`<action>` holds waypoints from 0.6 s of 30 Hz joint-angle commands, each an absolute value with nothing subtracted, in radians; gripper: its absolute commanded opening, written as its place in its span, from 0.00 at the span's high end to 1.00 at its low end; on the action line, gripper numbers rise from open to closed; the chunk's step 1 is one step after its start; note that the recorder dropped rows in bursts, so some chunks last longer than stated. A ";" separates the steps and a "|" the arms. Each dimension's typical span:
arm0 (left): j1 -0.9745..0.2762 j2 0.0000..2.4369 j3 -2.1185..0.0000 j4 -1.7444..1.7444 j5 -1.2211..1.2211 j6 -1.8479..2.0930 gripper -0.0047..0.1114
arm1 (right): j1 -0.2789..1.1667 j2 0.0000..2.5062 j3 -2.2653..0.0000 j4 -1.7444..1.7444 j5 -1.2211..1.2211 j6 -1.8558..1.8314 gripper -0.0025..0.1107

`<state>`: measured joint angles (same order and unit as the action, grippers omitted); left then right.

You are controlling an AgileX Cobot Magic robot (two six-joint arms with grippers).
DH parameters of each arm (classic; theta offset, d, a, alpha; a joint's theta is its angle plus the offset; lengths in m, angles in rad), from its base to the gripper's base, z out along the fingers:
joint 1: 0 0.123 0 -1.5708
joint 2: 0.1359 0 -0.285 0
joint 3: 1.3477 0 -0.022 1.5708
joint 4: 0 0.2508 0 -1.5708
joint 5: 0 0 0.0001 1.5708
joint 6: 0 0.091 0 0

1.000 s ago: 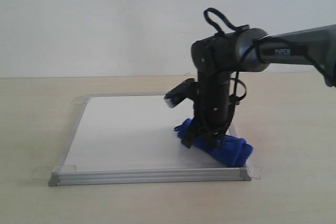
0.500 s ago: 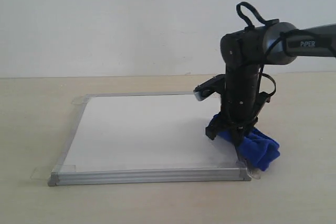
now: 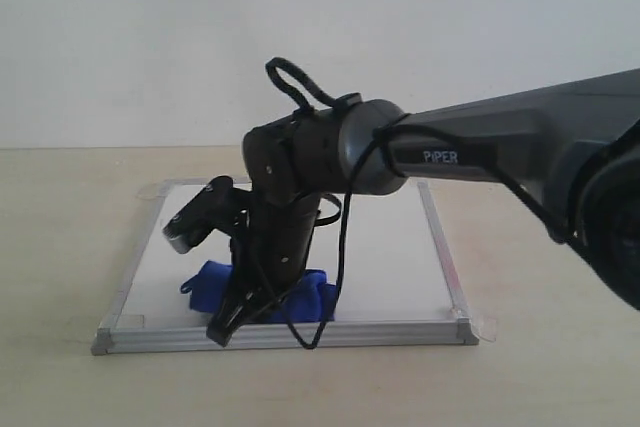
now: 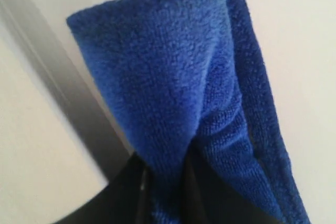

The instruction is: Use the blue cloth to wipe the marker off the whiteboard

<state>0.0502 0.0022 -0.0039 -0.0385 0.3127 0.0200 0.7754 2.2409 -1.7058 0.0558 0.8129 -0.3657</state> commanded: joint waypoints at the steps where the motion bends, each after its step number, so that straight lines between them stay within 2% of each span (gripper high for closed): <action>1: 0.048 0.000 0.000 -0.041 0.307 0.015 0.93 | 0.800 2.242 -1.721 0.073 0.801 -0.394 0.98; 12: 0.048 0.000 0.000 -0.041 0.307 0.015 0.93 | 0.682 2.242 -1.721 -0.029 0.959 -0.352 0.98; 14: 0.048 0.000 0.000 -0.041 0.307 0.015 0.93 | 0.633 2.242 -1.721 -0.086 0.990 -0.327 0.98; 18: 0.048 0.000 0.000 -0.041 0.307 0.015 0.93 | 0.445 2.242 -1.737 -0.136 1.092 -0.229 0.98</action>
